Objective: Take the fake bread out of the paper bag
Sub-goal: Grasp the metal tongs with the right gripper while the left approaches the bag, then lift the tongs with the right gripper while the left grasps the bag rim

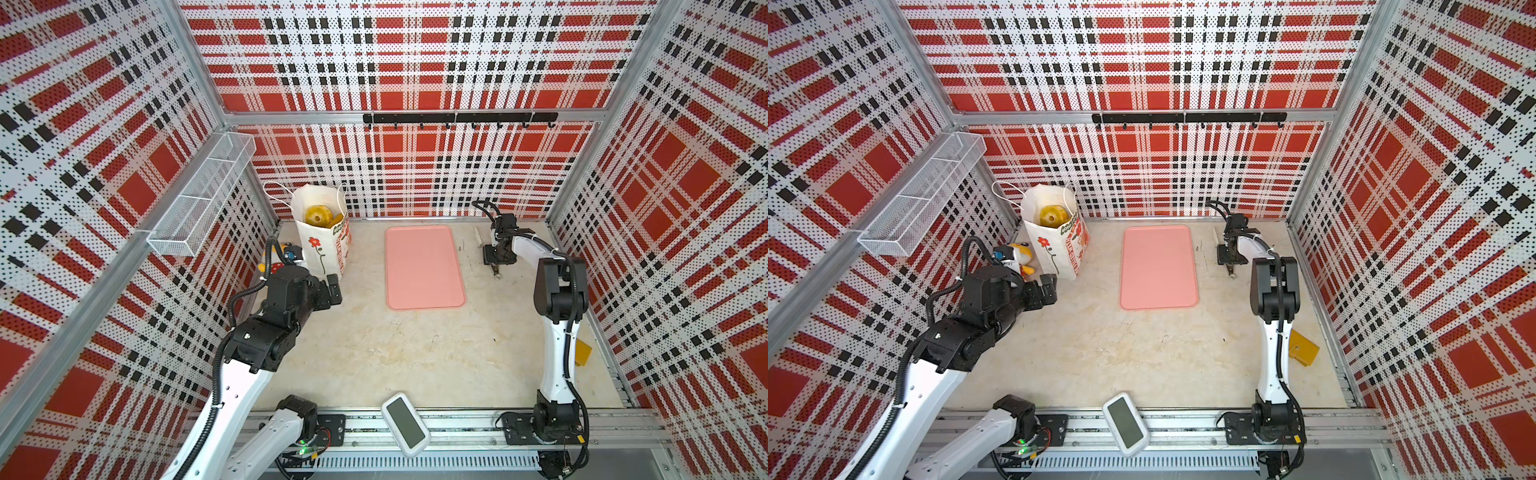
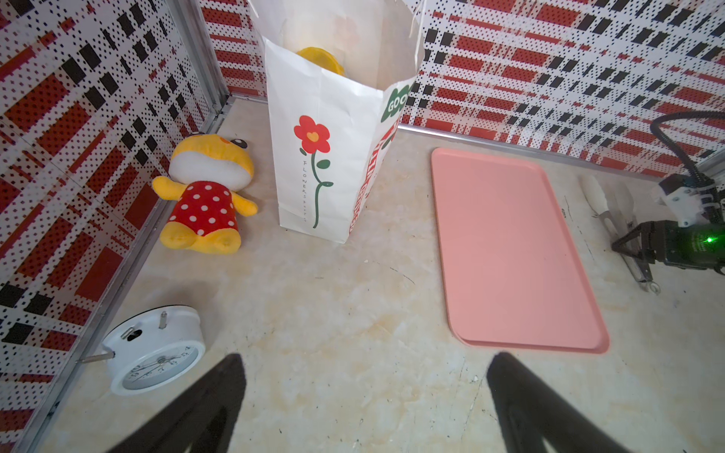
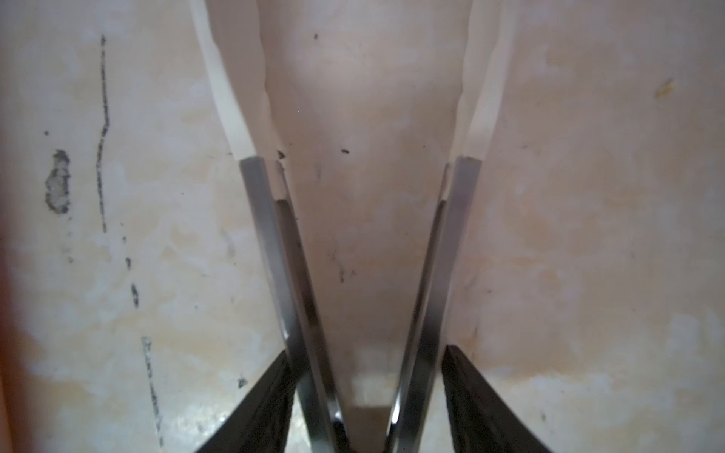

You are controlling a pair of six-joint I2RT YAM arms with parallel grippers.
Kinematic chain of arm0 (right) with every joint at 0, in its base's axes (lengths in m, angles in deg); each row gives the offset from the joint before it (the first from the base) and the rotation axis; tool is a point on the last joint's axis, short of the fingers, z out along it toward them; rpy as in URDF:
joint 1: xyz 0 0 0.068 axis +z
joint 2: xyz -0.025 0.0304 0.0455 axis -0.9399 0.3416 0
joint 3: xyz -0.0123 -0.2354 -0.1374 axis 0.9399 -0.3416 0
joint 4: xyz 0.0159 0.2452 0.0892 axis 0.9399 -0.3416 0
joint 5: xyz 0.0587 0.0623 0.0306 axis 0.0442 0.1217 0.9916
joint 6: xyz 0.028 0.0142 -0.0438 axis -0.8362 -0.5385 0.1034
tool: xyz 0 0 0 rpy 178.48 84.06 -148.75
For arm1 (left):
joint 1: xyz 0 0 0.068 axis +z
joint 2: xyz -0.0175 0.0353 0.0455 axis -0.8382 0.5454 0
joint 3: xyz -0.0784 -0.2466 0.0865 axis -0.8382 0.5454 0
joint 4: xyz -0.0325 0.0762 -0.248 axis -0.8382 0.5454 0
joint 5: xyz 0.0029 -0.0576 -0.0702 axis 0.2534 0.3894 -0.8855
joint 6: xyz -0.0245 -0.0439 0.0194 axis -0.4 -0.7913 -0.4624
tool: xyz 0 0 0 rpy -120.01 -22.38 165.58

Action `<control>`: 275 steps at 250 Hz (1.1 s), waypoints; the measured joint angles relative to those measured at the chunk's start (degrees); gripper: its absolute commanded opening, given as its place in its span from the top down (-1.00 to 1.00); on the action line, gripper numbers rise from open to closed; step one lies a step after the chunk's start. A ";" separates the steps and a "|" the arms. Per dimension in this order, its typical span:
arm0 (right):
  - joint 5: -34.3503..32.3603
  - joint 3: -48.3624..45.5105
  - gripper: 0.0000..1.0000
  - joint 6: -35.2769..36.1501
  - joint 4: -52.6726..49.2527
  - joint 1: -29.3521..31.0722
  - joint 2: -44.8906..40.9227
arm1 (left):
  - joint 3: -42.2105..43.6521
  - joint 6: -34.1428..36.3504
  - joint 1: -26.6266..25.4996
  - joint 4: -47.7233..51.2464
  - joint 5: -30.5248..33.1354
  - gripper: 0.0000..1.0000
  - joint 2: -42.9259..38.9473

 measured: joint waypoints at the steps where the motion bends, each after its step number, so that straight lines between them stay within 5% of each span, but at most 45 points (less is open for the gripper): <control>1: 0.02 0.02 -0.08 -0.04 -0.02 0.00 0.00 | 0.00 0.02 0.00 0.00 0.00 -0.99 0.00; 23: 0.74 0.59 0.23 -0.33 -1.18 -0.09 0.02 | 0.00 -0.15 0.00 0.07 -0.11 -0.99 -0.02; 65: 3.02 0.61 0.52 -0.46 -1.68 -0.22 0.02 | -0.07 -0.59 0.00 1.33 -0.20 -0.99 0.11; 186: 11.91 -13.27 0.48 -4.15 -4.09 -0.90 -19.82 | -7.87 1.07 -4.70 7.80 5.51 -0.99 0.68; 275: 21.64 -23.39 0.19 -8.52 -6.38 -1.09 -32.94 | -23.10 7.76 -4.20 11.19 7.72 -0.99 12.98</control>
